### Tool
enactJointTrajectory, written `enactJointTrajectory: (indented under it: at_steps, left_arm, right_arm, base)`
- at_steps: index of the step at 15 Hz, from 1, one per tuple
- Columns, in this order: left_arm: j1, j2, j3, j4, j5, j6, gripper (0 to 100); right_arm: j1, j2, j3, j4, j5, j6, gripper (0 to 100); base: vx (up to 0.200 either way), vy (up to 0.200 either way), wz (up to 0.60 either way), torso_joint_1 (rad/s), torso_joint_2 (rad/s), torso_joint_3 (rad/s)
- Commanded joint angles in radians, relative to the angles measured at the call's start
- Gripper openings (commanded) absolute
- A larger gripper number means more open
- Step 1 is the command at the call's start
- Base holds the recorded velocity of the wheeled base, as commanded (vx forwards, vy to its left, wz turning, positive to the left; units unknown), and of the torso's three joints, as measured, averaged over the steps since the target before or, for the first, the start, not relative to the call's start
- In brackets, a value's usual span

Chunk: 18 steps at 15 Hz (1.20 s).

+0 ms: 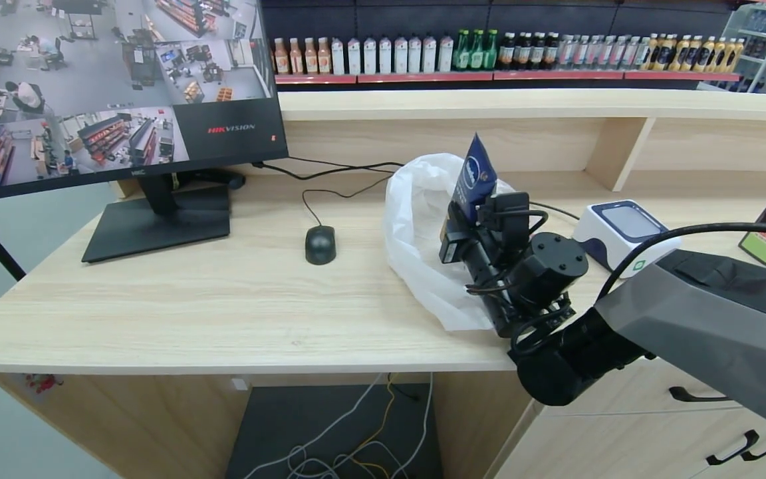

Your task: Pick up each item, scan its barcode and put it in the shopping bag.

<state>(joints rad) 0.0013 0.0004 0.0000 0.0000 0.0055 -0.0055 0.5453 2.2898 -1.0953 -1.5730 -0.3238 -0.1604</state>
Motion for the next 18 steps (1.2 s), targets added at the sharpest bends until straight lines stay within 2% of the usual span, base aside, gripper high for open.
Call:
enactJointTrajectory:
  at_steps: [1,9,14,18]
  left_arm:
    - [0.0,0.0,0.0,0.0,0.001,-0.001,100]
    - [0.0,0.0,0.0,0.0,0.001,-0.001,100]
    - [0.0,0.0,0.0,0.0,0.001,0.002,100]
    - [0.0,0.0,0.0,0.002,0.001,0.009,100]
  right_arm:
    - [0.001,0.008,0.0,0.002,0.0,-0.001,0]
    - [0.002,0.007,0.005,0.002,-0.003,-0.005,0]
    - [0.025,0.016,-0.031,0.002,-0.055,-0.008,0]
    - [0.004,-0.006,0.012,0.002,-0.052,-0.007,0]
  base:
    - [0.0,0.0,0.0,0.0,0.0,0.0]
    - [0.0,0.0,0.0,0.0,0.0,0.0]
    - [0.0,0.0,0.0,0.0,0.0,0.0]
    - [0.0,0.0,0.0,0.0,0.0,0.0]
